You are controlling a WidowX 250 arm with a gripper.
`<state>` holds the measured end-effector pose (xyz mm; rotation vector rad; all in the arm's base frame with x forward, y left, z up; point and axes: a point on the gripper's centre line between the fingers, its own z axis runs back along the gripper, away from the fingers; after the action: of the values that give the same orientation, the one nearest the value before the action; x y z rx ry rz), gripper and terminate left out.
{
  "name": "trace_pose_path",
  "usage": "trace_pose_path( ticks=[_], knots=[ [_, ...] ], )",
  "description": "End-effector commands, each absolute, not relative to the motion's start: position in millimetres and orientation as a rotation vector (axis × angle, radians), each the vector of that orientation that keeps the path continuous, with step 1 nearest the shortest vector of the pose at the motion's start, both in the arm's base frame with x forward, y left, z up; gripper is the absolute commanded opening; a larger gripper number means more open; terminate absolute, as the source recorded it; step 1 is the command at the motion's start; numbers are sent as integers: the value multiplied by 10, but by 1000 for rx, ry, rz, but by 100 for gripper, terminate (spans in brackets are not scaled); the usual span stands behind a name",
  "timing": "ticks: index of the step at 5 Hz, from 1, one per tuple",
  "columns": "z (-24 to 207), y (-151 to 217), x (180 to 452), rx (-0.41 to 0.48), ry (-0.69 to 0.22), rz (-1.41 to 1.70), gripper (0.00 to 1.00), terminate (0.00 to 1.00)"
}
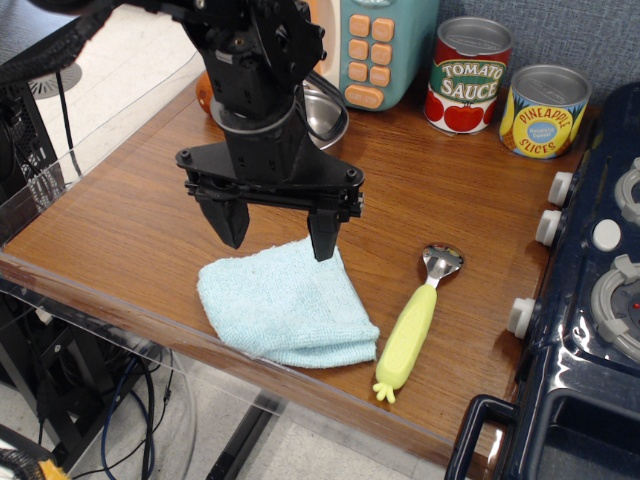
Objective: Move the silver pot forward to the empty corner of the table.
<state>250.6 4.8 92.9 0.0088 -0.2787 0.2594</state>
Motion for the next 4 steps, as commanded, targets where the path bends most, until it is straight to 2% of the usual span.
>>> trace_pose_path(
  ticks=[1,3,4],
  knots=[
    [929,48,2506,9,-279,259,100,0],
    [965,166,3124,-1,-263,269,100,0],
    [968,202,3566,-5,-272,241,100,0]
  ],
)
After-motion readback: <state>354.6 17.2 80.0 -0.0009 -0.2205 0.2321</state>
